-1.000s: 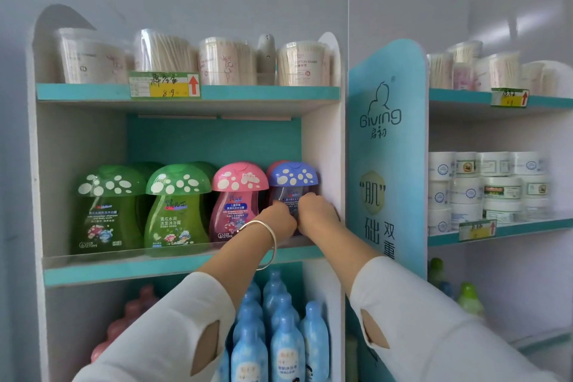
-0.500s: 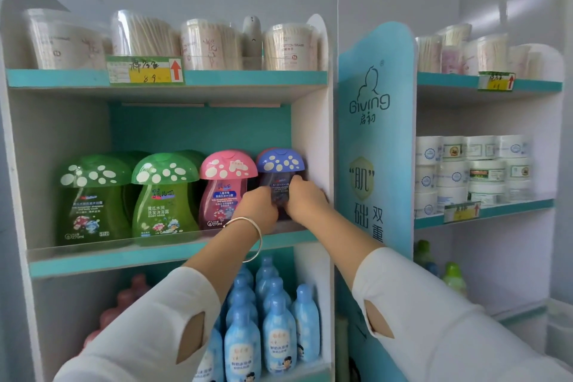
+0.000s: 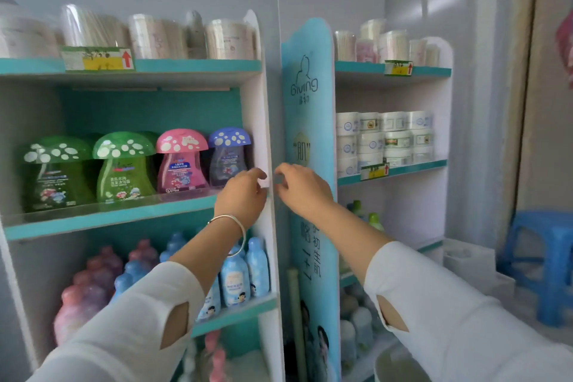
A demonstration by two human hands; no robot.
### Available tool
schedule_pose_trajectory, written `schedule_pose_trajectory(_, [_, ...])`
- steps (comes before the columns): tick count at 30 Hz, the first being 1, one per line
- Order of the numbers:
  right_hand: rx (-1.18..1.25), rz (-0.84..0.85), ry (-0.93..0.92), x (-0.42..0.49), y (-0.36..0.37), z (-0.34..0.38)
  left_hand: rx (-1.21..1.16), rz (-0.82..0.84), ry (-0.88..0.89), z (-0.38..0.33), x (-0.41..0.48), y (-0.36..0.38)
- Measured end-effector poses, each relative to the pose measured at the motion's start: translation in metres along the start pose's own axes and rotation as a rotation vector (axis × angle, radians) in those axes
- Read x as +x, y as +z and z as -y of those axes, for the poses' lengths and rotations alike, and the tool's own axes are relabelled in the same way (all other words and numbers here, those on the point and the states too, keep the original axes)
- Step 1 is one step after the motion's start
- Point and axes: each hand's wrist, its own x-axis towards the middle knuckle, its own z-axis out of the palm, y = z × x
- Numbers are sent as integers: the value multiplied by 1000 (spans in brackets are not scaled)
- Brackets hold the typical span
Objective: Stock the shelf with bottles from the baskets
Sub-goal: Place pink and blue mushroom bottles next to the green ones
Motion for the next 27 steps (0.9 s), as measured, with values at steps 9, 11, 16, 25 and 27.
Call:
schedule_pose_trajectory(9, [-42,259,344,-138,-12,-148,-57,383,111,-91,-98,121])
schedule_pose_trajectory(11, [-31,338,397,-171,-14,-180,-56,457,140,-109,-117,144])
schedule_pose_trajectory(16, [-73,527,600,-249,-19,-250,4,608,279,-139,-155,192])
schedule_pose_trajectory(25, [-198,604,848,-342,27,-320,122,789,507,-150,-192,238])
schedule_pose_trajectory(27, [-207,567,839,-348,38,-322,120,820,497,-148,-193,245])
